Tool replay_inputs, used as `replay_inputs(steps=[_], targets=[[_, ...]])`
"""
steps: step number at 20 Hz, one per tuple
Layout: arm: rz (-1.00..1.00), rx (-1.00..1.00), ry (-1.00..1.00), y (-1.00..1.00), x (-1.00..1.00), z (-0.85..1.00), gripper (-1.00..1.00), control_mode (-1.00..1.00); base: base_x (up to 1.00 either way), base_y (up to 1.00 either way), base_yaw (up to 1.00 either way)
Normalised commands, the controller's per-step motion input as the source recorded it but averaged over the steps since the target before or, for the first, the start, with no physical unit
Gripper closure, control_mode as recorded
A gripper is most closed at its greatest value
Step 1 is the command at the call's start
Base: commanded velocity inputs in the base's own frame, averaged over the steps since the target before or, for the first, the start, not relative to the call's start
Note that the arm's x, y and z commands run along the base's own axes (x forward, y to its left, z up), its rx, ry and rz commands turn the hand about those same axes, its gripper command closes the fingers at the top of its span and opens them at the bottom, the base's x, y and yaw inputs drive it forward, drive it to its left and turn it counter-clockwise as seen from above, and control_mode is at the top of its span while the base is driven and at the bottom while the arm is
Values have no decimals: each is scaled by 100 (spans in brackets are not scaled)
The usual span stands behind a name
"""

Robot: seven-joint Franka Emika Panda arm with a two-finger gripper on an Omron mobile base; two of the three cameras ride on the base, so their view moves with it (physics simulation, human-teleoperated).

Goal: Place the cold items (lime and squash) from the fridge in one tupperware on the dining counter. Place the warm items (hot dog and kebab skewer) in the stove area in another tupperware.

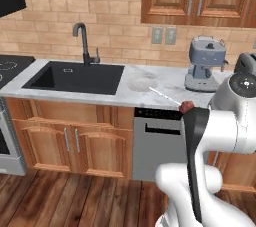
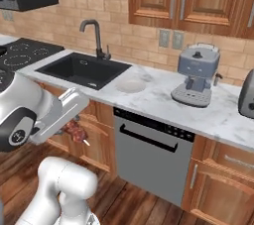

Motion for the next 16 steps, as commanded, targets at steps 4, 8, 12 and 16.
replay_inputs(steps=[4,8,12,16], targets=[[0,0,0,0,0,0,100,100,-92,-26,9],[0,0,0,0,0,0,100,100,-100,-2,1],[0,0,0,0,0,0,100,100,-100,0,0],[0,0,0,0,0,0,100,100,-100,0,-2]])
